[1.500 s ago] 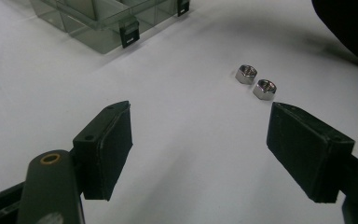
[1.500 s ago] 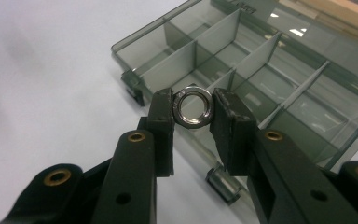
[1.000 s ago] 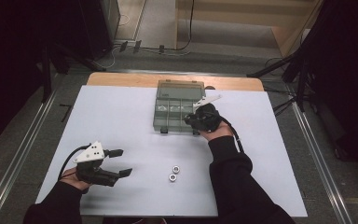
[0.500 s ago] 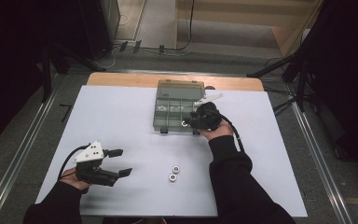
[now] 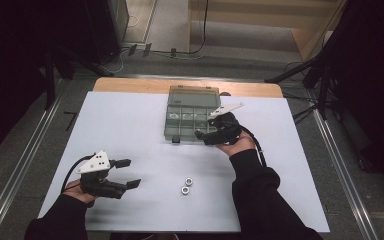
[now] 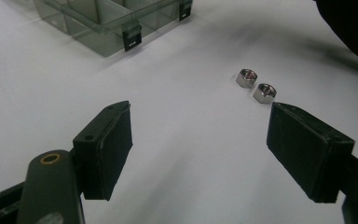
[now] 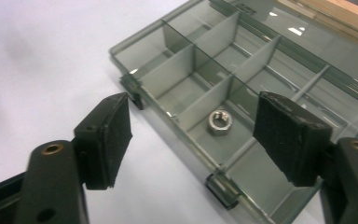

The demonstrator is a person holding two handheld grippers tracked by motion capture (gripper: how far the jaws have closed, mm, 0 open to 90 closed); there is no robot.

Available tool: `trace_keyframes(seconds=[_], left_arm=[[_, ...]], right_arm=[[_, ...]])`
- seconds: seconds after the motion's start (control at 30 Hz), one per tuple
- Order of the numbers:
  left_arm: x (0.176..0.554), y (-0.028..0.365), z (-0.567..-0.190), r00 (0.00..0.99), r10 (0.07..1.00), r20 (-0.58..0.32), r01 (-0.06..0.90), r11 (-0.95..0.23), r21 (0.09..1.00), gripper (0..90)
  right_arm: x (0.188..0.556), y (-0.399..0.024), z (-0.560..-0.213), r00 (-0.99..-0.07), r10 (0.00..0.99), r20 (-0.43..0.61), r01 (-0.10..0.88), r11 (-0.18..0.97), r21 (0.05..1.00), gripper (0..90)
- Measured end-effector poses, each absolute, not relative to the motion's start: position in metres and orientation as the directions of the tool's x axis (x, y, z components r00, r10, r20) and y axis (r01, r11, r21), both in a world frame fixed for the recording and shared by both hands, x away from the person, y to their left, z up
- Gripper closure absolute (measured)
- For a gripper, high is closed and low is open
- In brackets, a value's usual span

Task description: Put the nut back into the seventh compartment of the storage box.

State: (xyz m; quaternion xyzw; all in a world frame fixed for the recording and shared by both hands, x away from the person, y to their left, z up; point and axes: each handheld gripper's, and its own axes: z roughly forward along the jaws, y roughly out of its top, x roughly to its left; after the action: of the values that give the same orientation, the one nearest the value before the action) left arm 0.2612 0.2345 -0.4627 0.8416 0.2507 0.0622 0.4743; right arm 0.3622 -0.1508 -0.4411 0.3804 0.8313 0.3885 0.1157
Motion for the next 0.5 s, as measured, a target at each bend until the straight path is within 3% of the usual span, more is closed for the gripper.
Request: trace_keyframes(seconds=[0.27,0.5], left_arm=[[0.261,0.234,-0.463,0.869,0.478,-0.129,0.36,-0.432,0.827,22.7],[0.261,0.234,-0.463,0.869,0.477,-0.129,0.359,-0.43,0.828,22.7]], right_arm=[[0.346,-0.147,-0.439,-0.716,0.684,0.139,0.533,0.407,0.742,18.3],[0.335,-0.142,-0.441,-0.739,0.66,0.137,0.517,0.425,0.743,17.6]])
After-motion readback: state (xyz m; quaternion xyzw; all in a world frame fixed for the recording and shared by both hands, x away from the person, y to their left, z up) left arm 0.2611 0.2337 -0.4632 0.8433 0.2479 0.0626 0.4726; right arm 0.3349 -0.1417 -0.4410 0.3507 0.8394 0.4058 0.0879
